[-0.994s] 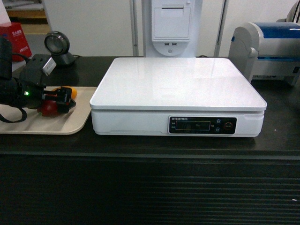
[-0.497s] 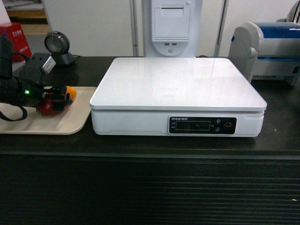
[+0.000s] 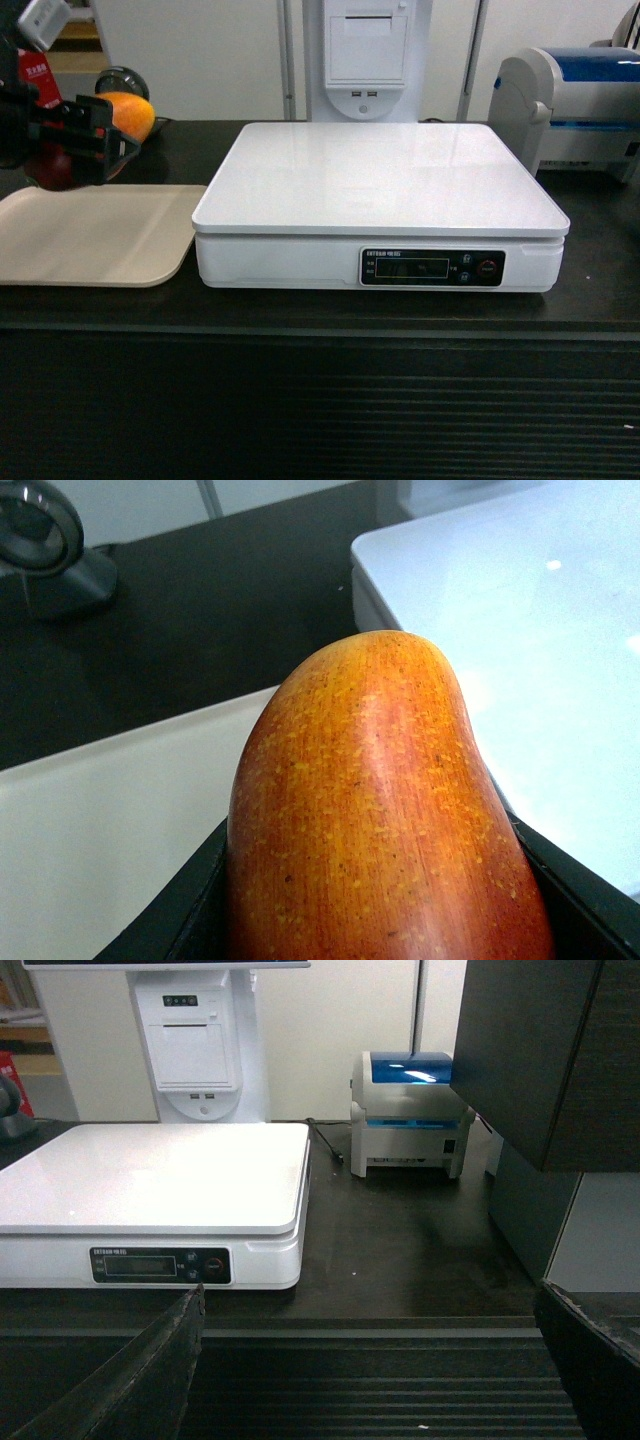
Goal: Place dark red mango on scale at checkout
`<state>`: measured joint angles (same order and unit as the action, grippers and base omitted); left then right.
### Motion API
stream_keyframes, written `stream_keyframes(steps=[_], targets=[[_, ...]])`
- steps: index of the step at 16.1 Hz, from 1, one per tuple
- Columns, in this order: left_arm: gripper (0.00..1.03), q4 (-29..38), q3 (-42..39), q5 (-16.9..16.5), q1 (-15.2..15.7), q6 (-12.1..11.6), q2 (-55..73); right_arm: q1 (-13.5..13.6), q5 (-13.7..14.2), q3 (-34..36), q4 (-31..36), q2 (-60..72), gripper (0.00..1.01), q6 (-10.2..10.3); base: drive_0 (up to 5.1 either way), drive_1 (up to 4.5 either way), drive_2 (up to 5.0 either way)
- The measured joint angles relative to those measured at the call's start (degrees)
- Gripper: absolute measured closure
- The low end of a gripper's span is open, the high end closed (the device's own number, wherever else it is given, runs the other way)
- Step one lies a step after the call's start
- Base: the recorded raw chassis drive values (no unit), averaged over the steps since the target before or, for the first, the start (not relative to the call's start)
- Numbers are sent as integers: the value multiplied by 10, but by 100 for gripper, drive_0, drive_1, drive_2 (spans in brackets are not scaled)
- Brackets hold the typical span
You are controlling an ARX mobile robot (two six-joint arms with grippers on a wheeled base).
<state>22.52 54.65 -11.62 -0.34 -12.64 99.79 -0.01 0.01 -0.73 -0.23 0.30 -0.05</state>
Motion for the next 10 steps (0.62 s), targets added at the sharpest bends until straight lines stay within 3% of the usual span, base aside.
stream_keyframes(steps=[10], targets=[[36, 15, -31, -3, -38, -11, -69, 0, 0, 0, 0, 0, 3, 0, 0, 0, 0]])
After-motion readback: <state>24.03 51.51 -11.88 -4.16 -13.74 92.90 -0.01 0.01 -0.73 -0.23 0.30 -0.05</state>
